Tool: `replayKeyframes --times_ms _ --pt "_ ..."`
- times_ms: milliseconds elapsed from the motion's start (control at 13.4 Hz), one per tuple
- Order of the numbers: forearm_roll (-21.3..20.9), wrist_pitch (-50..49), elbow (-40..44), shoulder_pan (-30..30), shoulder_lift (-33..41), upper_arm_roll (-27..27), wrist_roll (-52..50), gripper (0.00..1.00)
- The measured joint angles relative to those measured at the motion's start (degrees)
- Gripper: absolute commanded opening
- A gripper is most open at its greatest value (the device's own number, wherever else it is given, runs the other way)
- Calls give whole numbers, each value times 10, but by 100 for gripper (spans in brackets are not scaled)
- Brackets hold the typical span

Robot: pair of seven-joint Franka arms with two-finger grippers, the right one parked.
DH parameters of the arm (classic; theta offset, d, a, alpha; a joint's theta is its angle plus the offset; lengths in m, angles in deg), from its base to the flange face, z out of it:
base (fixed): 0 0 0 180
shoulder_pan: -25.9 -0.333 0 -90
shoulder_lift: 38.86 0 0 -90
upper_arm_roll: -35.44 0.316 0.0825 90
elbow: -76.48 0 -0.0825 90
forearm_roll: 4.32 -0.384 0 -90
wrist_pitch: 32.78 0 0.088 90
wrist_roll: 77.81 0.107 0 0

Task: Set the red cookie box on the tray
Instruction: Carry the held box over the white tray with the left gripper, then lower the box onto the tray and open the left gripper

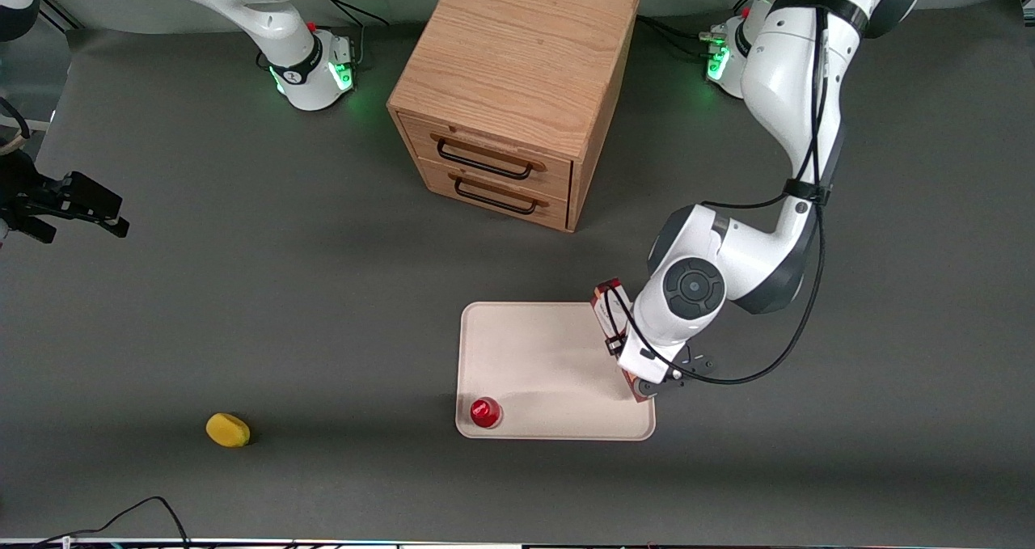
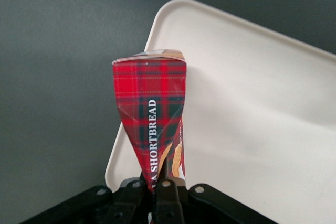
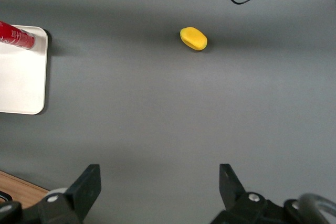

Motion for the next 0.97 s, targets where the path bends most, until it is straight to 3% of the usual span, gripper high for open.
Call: replayKeyframes --times_ms 745,819,894,968 --pt "-31 38 44 -2 -57 -11 24 0" --pt "-31 40 44 -4 -58 -13 25 37" --pt "-31 42 44 -8 -59 -15 26 63" --pt "-31 46 44 -11 -60 -16 30 100"
